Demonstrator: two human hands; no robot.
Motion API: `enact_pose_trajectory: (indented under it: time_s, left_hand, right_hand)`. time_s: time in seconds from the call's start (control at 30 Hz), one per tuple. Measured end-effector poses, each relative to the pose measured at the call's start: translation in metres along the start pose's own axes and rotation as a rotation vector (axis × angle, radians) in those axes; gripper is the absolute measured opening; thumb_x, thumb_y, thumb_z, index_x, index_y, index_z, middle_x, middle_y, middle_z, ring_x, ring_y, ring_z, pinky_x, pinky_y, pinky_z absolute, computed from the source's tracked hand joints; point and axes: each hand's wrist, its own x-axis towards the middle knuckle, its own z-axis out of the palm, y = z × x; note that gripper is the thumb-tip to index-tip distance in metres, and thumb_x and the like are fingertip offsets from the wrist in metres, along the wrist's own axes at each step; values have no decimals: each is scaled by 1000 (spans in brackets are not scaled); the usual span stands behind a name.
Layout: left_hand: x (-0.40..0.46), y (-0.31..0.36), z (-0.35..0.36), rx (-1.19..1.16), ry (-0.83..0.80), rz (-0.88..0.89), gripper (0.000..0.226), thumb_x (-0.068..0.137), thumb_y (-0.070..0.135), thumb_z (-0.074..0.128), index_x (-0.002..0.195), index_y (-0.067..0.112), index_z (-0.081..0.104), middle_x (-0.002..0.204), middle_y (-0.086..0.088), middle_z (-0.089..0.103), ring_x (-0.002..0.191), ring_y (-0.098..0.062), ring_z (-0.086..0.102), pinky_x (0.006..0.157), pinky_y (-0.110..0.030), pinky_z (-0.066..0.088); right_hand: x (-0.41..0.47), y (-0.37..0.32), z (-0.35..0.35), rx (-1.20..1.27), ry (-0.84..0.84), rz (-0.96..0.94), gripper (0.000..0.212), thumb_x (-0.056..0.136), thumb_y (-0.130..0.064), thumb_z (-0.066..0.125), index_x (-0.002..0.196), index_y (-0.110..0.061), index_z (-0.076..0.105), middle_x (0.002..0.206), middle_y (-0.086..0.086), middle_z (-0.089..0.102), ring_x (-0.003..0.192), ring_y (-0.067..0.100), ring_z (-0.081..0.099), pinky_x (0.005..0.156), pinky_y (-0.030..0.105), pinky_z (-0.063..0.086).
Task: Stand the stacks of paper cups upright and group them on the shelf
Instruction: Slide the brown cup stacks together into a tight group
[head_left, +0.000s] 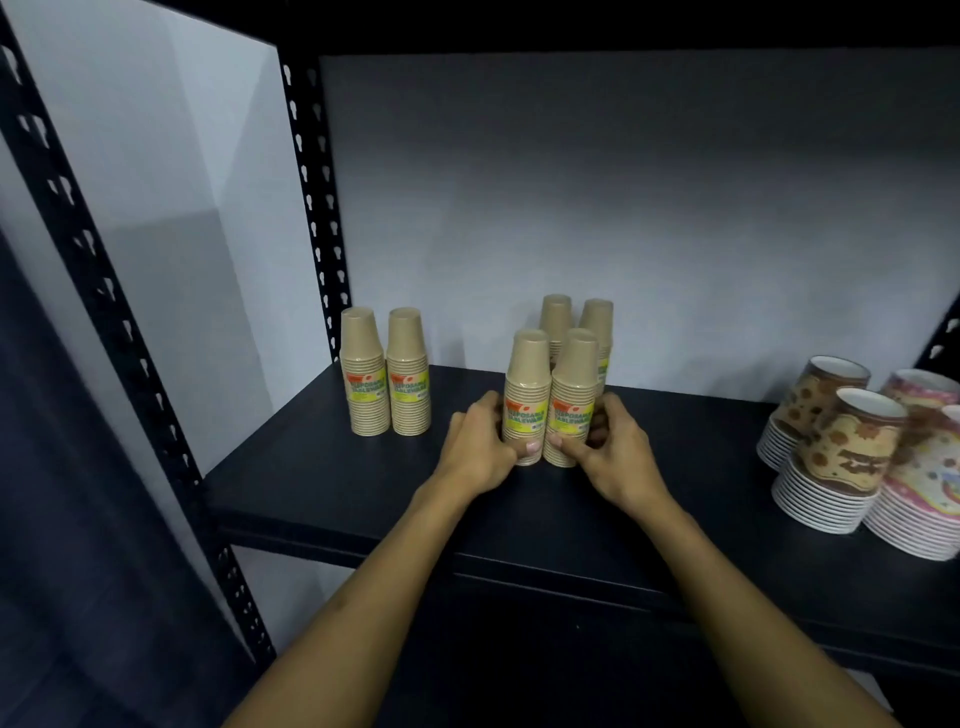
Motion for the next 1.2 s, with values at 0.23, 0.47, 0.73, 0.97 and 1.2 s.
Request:
enact_pose_trajectory:
  time_s: [0.23, 0.47, 0.73, 0.97, 1.2]
  left_hand:
    - [25, 11, 26, 1, -8, -5, 57, 75, 39, 84, 116, 27, 46, 118, 1, 67, 112, -21, 63, 96, -46, 54]
    - [38, 8, 41, -70, 24, 41, 55, 82, 30, 82, 129, 25, 54, 119, 4, 71, 108, -13, 66, 96, -35, 54]
    - [41, 7, 45, -100, 86, 33, 58, 82, 28, 82, 133, 17, 57, 108, 2, 70, 88, -5, 62, 80, -19, 49]
    - [43, 4, 46, -137, 84, 5, 67, 80, 31, 83, 135, 14, 48, 106, 6, 66, 89, -4, 62, 74, -14, 47]
    - [43, 5, 33, -243, 10, 39, 74, 94, 56, 56, 154, 22, 30, 151, -1, 48, 138, -17, 47, 111, -32, 40]
  right_hand:
    - [19, 17, -10, -15, 67, 27, 47, 78, -24, 83, 115, -14, 55, 101, -7, 65, 87, -3, 60, 78, 16, 50]
    - [34, 27, -9, -18, 117, 55, 41, 80, -25, 82, 108, -18, 54, 106, -1, 66, 89, 1, 62, 74, 13, 48]
    - [38, 30, -11, -7, 106, 72, 41, 79, -29, 82, 108, -20, 55, 100, -9, 65, 88, -2, 61, 70, 11, 46]
    - [40, 29, -12, 16, 91, 101, 49, 76, -34, 83, 114, -16, 57, 97, -12, 62, 85, -5, 59, 71, 14, 49]
    - [41, 25, -20, 201, 82, 143, 84, 81, -44, 77, 149, -16, 37, 139, 2, 55, 123, 14, 54, 93, 23, 44]
